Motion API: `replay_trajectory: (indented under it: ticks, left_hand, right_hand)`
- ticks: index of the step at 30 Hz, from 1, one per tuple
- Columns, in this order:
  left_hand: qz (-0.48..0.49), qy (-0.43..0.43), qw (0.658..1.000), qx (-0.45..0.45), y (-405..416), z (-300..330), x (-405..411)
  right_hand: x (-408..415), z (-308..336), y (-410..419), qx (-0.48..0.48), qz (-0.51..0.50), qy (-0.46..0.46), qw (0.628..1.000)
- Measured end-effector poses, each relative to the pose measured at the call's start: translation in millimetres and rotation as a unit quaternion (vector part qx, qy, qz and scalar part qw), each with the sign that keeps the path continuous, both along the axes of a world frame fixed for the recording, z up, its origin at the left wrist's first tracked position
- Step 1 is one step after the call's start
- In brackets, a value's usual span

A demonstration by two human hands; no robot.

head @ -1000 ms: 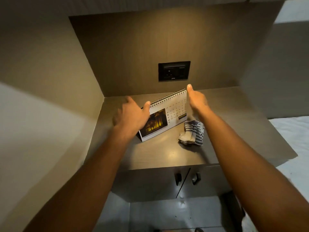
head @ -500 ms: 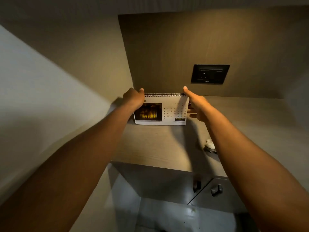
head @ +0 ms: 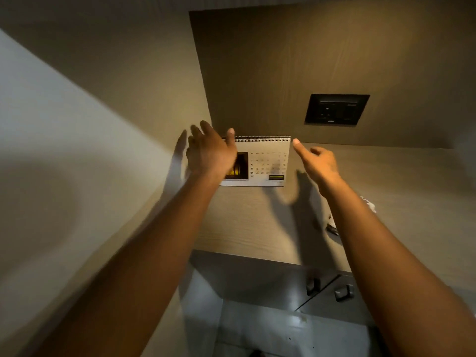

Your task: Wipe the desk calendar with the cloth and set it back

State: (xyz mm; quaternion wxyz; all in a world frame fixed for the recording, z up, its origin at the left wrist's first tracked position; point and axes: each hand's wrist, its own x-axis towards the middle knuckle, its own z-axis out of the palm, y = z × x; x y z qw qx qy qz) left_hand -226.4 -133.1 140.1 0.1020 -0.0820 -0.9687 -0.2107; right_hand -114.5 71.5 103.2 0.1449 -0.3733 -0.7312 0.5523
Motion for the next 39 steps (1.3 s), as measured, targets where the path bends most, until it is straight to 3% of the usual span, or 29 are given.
replay_trajectory:
  ticks: [2,5,8,14,19,25,28,39]
  left_hand:
    - [-0.103,0.084,0.991,0.003,18.6,-21.6,43.0]
    - [-0.283,0.017,0.959,-0.015,56.8,-70.4,106.4]
    - [-0.366,-0.06,0.921,-0.115,79.9,-117.9,140.9]
    - [-0.359,-0.077,0.913,-0.175,88.0,-147.8,142.9]
    - [-0.368,-0.063,0.908,-0.19,88.6,-151.3,141.2]
    - [-0.373,-0.063,0.904,-0.198,89.0,-150.7,139.6]
    - [-0.375,-0.061,0.904,-0.198,89.7,-148.9,141.3]
    - [-0.377,-0.063,0.902,-0.199,91.0,-146.2,141.4]
  right_hand:
    - [31.1,-18.4,8.1,0.172,-0.036,-0.068,0.982]
    - [74.4,-46.0,6.8,0.334,-0.042,-0.225,0.915]
    - [100.1,-62.6,4.9,0.336,-0.015,-0.286,0.897]
    - [115.1,-72.7,5.1,0.326,0.027,-0.263,0.908]
    - [130.8,-64.0,28.7,0.345,0.041,-0.215,0.913]
    - [200.8,-55.6,120.4,0.357,-0.026,-0.267,0.895]
    - [225.2,-61.1,152.4,0.342,-0.001,-0.307,0.888]
    - [230.1,-86.7,154.3,0.384,0.028,-0.321,0.865]
